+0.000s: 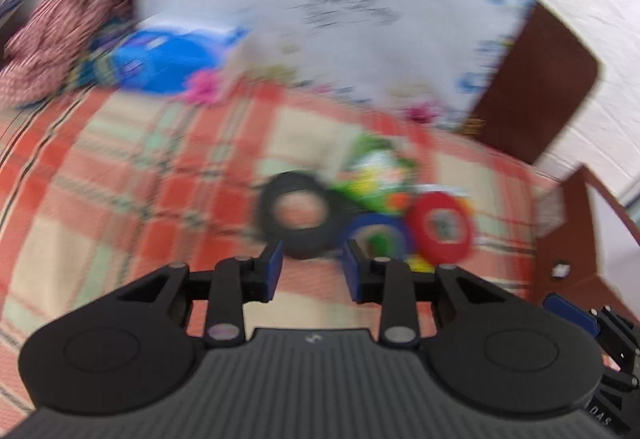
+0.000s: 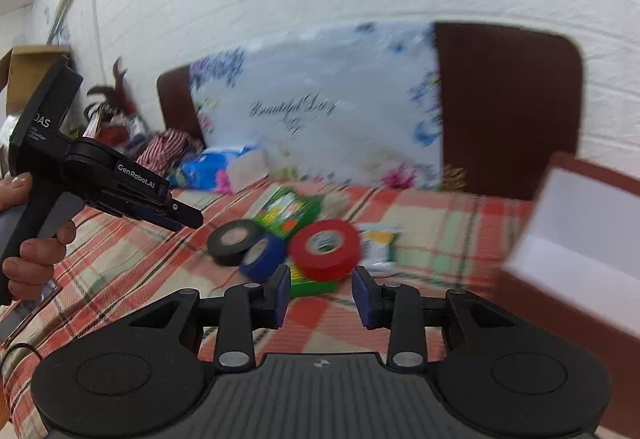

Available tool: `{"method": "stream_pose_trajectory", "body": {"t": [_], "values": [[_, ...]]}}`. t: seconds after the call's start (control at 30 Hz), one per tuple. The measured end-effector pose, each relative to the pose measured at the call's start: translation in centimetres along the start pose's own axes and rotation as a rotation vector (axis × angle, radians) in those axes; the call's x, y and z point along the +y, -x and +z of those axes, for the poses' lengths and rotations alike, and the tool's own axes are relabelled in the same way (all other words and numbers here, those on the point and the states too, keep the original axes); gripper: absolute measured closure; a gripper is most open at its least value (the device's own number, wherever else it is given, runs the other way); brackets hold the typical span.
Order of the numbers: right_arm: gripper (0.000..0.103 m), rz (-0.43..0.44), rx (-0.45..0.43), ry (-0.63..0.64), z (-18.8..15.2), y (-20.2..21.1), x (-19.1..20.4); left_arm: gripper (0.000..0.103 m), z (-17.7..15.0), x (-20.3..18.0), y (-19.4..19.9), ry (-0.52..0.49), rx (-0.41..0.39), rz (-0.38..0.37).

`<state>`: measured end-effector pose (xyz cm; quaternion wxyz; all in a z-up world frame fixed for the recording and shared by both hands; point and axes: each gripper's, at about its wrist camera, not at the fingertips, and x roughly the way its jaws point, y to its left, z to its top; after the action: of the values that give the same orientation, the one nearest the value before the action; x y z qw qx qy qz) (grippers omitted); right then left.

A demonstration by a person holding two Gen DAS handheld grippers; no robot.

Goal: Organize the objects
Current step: 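Grasp the black tape roll with the left gripper, then lower the black tape roll into the box and open the left gripper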

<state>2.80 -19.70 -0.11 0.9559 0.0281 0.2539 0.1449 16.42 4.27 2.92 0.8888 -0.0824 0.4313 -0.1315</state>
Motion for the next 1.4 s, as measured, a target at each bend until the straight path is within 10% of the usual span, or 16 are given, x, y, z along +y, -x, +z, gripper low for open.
{"method": "stream_pose_trajectory", "body": {"t": [0.33,0.57,0.67,1.03,1.1,1.4], "values": [[0.065,0.099,0.083,0.160,0.8,-8.4,5.5,0.054,2.4,2.2,-5.6,0.056,0.032,-0.007],[0.060,0.158,0.105,0.182,0.8,-11.3,6.3,0.054,2.2,-1.0,-9.0,-0.156,0.054,0.027],[0.055,0.159,0.091,0.205,0.3,-10.8,6.7,0.073,1.9,-1.3,-8.9,-0.200,0.047,-0.007],[0.039,0.275,0.159,0.249,-3.2,-8.6,10.0,0.075,-3.6,3.9,-2.6,-0.105,0.133,-0.058],[0.019,0.283,0.146,0.287,-4.0,-8.6,11.4,0.075,-4.2,4.1,-2.5,-0.095,0.132,-0.064],[0.036,0.115,-0.002,0.282,-2.7,-2.3,9.7,0.075,-2.8,-1.6,1.4,-0.158,0.033,-0.137]]}}
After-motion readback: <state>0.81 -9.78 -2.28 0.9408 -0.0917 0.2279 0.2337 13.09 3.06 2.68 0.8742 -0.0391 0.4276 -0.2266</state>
